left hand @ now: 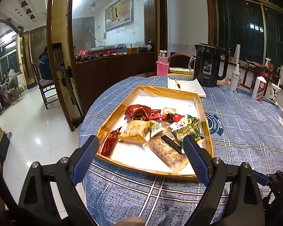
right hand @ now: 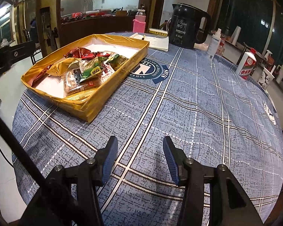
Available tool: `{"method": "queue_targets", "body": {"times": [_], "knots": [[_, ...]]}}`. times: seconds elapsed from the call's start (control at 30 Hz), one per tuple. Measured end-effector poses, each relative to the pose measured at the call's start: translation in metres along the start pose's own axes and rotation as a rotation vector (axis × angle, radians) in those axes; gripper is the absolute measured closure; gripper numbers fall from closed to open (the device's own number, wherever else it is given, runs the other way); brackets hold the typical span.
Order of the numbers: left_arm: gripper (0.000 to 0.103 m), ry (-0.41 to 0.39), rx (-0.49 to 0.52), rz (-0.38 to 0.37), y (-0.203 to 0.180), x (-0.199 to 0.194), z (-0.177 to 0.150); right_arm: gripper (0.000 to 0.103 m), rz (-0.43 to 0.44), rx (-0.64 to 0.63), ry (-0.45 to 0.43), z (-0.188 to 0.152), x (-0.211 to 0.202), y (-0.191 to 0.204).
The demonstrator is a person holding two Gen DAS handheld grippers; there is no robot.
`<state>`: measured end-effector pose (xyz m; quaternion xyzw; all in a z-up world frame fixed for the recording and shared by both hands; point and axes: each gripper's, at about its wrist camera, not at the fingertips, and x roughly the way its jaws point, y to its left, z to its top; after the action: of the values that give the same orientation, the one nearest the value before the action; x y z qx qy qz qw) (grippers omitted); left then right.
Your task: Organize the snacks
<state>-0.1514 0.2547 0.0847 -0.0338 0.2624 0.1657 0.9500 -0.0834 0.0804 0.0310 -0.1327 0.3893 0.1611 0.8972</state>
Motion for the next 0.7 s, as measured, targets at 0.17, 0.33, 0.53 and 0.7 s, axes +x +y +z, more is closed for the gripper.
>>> {"method": "queue_targets", "body": {"times": [0.17, 0.33, 0.53, 0.7], "knots": [[0.012, 0.015, 0.002, -0.003, -0.001, 0.004, -0.002, 0.053, -0.003, -0.004, 0.010, -0.001, 0.002, 0.001], [0.012, 0.027, 0.000, -0.002, -0.002, 0.007, -0.004, 0.053, -0.004, -0.008, 0.017, -0.001, 0.003, 0.001], [0.012, 0.042, 0.001, -0.007, -0.002, 0.010, -0.007, 0.052, -0.010, -0.011, 0.023, -0.002, 0.004, 0.002], [0.012, 0.050, 0.005, -0.008, -0.004, 0.012, -0.009, 0.052, -0.024, -0.016, 0.036, -0.002, 0.007, 0.002]]}}
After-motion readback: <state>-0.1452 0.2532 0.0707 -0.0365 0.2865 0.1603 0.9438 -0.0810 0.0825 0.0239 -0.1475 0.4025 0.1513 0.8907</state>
